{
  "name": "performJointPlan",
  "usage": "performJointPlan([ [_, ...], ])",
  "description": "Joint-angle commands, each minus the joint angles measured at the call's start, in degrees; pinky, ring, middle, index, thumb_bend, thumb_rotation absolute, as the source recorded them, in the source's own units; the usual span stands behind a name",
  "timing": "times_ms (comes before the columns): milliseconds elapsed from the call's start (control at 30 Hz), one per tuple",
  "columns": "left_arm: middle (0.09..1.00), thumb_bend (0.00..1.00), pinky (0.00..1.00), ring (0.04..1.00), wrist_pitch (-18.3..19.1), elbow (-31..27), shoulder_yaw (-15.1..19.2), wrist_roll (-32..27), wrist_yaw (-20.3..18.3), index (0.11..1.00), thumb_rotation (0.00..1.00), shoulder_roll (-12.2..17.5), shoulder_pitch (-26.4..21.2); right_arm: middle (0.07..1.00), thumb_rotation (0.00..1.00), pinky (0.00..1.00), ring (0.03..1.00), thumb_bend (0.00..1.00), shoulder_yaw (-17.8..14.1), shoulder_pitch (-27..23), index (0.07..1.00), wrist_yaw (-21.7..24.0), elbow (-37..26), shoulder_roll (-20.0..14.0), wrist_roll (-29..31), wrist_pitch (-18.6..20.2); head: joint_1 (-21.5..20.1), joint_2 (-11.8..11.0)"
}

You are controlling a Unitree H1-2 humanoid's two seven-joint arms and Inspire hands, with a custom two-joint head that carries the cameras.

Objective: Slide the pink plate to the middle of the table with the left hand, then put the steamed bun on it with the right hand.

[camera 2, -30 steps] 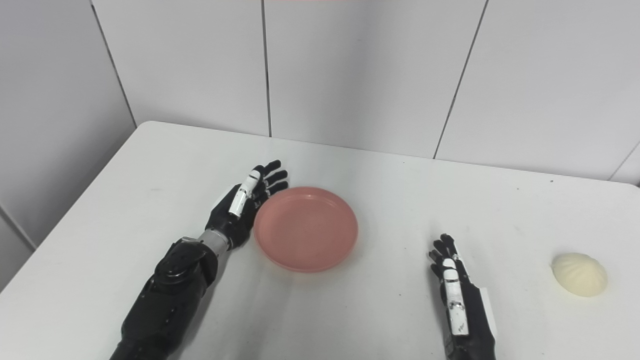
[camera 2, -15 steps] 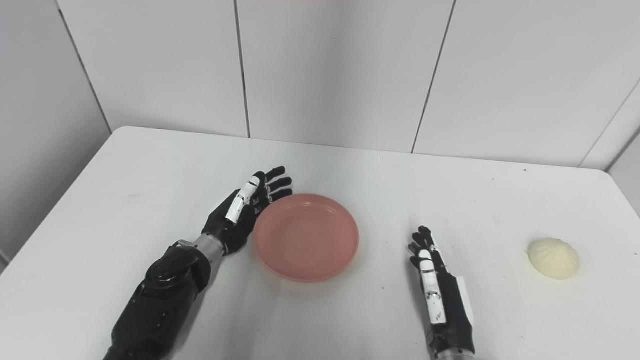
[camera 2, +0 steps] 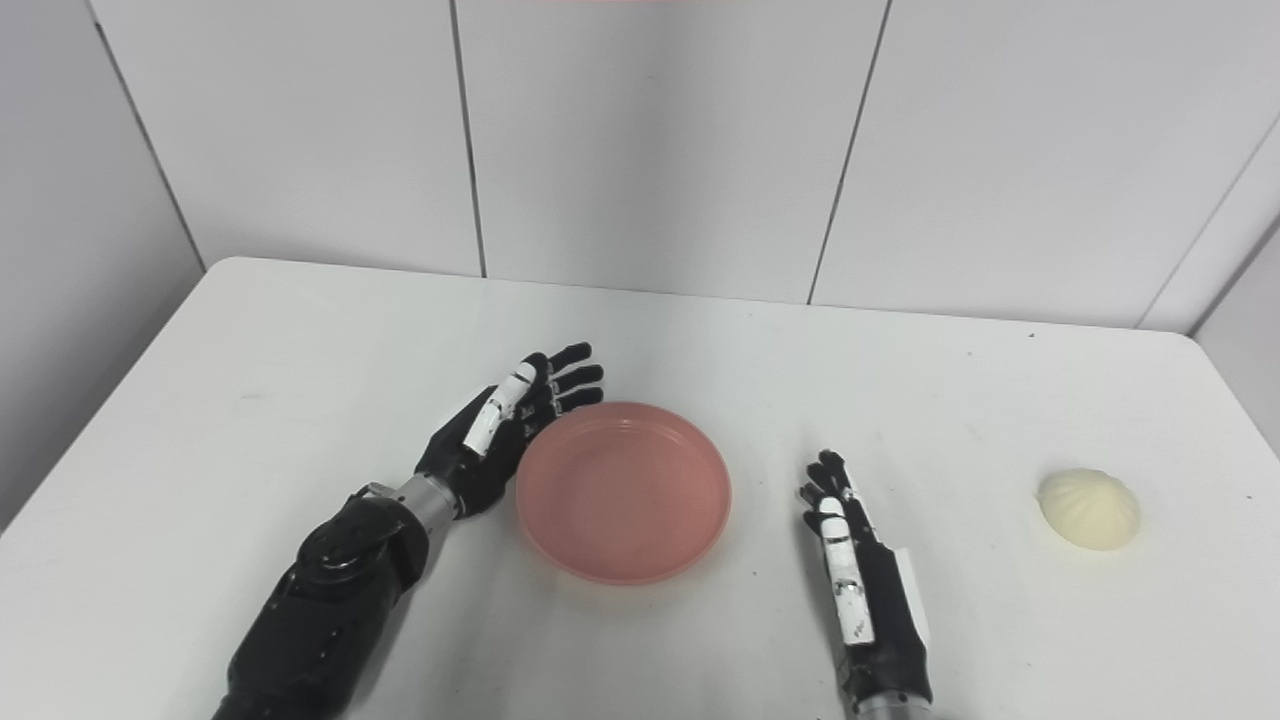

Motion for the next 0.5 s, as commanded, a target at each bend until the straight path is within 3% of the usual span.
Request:
performJointPlan([
  [0,0.909,0.42,0.91,0.903,3.52,4.3,-0.5,1.53,0.39,0.897,1.0,0.13,3.64,0.934,1.0,0.93,0.923,0.24,-0.02,-0.1,0.943,0.12,0.32,0.24,-0.41,-0.21,-0.41,-0.04],
  [267,0.906,0.41,0.91,0.898,3.04,4.26,0.32,1.44,0.59,0.892,1.0,0.08,3.68,0.893,1.0,0.87,0.865,0.36,-0.55,-1.33,0.91,-2.28,-0.79,-0.72,-5.79,-3.38,-1.9,-0.24],
  [467,0.901,0.41,0.9,0.897,3.18,4.12,0.7,1.28,0.38,0.887,1.0,0.56,3.84,0.868,0.93,0.76,0.796,0.48,-1.59,-3.38,0.908,-3.03,-7.8,-1.58,-9.45,-1.14,-3.53,-0.28],
])
